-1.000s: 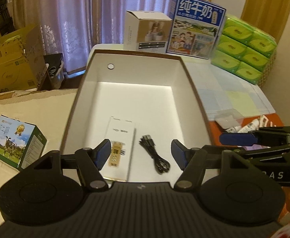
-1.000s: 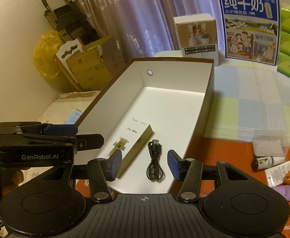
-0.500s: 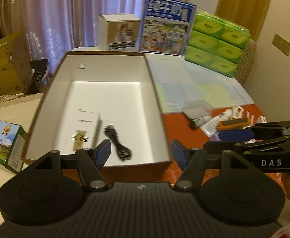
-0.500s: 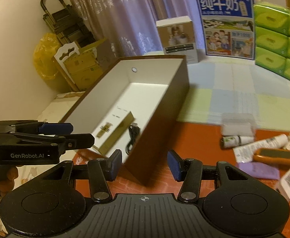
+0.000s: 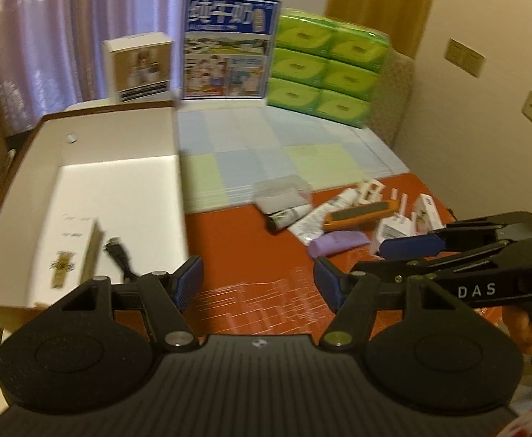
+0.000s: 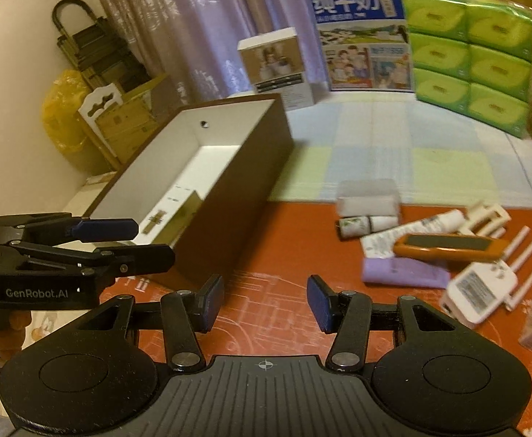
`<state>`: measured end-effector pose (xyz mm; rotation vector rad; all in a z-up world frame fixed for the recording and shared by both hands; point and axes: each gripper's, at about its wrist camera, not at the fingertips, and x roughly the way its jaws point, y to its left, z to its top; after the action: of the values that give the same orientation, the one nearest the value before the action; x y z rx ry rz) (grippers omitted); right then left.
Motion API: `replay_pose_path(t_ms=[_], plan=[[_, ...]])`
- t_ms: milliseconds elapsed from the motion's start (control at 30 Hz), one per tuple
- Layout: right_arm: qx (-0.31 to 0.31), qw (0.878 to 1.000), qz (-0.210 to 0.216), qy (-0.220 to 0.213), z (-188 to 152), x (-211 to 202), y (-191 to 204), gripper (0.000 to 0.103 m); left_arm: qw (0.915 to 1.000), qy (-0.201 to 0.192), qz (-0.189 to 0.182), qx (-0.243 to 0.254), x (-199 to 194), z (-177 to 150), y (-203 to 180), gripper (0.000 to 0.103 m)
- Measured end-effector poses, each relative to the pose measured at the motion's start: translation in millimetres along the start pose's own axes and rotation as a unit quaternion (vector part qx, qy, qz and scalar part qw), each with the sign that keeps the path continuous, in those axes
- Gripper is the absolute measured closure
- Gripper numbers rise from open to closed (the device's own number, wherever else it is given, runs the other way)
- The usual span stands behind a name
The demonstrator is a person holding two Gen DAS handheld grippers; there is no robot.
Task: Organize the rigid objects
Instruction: 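Withdraw both tools from the storage box back over the table items, then grasp the orange-handled file with the left tool while the right tool grasps the narrow white box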
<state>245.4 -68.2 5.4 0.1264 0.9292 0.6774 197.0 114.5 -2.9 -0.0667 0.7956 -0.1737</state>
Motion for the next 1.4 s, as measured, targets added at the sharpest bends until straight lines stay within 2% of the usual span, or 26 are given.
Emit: replay_pose_path(t_ms=[667,1067,1400], plan=[[0.077,0.994,-0.076,-0.012,-23.8,-55.4,-89.2,0.055,0.9935,0.014,-0.070,0.089,68.7,14.3,-86.8,0.040],[0.135,0.979,-0.150,-0.017,-40.3,-73.6,-147.5,0.055,0.9815,0.031,-0.082,0.170,139.9,30.2,-120.6,0.040],[0.168,0.967,-0.194,-0.009,-43.1,-60.8,-186.9,0.055,0.9680,0.058,-0.096,0.224,200.9,45.4,-128.8,0.040]])
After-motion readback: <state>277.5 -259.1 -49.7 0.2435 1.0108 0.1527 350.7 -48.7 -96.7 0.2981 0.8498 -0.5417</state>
